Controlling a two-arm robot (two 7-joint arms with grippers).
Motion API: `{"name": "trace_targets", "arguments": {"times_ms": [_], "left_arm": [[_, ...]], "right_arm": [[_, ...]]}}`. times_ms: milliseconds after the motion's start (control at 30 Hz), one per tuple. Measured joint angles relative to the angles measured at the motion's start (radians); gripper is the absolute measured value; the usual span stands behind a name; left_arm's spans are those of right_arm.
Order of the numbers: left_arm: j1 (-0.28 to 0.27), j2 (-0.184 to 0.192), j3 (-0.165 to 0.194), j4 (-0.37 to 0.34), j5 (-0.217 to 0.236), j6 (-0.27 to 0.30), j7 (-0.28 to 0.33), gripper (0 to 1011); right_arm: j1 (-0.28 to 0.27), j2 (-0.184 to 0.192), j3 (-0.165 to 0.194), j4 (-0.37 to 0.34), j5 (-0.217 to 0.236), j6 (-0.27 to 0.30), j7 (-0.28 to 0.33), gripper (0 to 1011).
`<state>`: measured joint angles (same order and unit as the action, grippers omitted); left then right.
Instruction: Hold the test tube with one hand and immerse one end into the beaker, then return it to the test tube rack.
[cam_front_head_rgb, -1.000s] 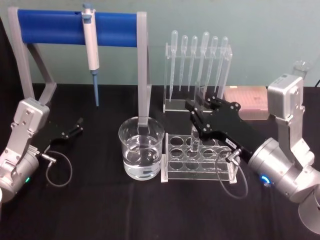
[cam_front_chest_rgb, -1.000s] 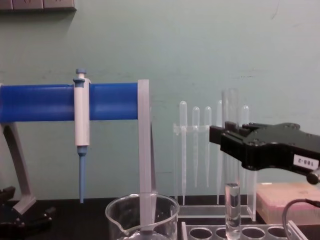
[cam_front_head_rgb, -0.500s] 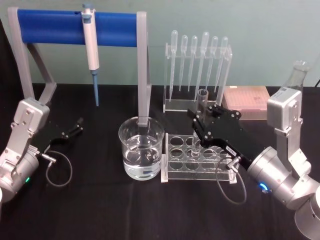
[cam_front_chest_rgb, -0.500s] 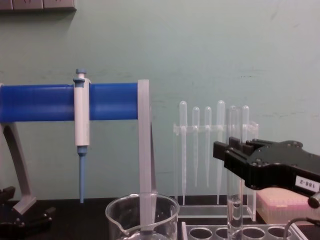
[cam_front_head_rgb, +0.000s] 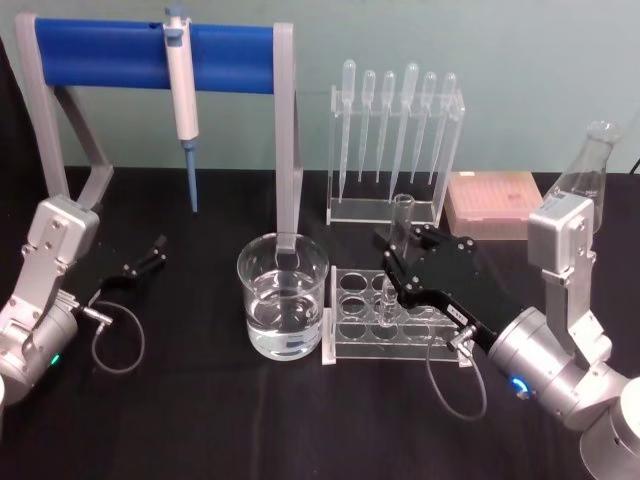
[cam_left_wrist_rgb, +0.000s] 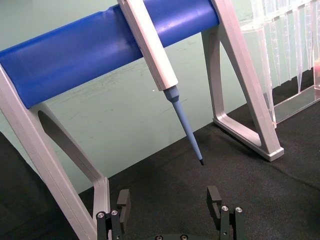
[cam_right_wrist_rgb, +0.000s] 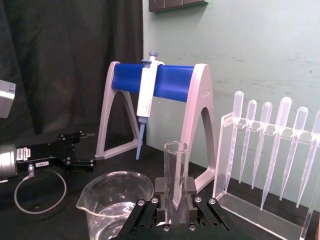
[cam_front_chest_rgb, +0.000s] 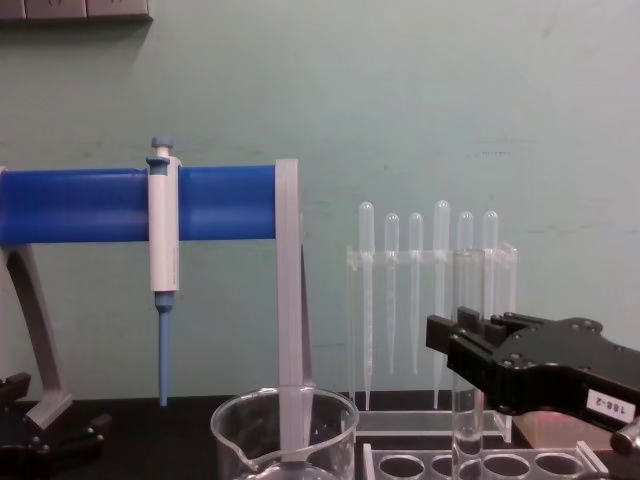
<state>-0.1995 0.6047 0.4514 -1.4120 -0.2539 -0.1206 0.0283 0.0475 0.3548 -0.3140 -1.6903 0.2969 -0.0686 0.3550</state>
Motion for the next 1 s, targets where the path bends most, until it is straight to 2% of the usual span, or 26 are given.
{"name": "trace_targets", "arguments": {"times_ms": [533,1000], "left_arm": [[0.000,0.000,0.000,0.000,0.000,0.000,0.000,1000],[0.000,0.000,0.000,0.000,0.000,0.000,0.000,1000]], "right_arm": [[0.000,-0.009,-0.005,0.035,-0.007,-0.010,0.005,225],[0.008,-0.007,-0.018,0.055,-0.019,0.007,0.013,225]]}}
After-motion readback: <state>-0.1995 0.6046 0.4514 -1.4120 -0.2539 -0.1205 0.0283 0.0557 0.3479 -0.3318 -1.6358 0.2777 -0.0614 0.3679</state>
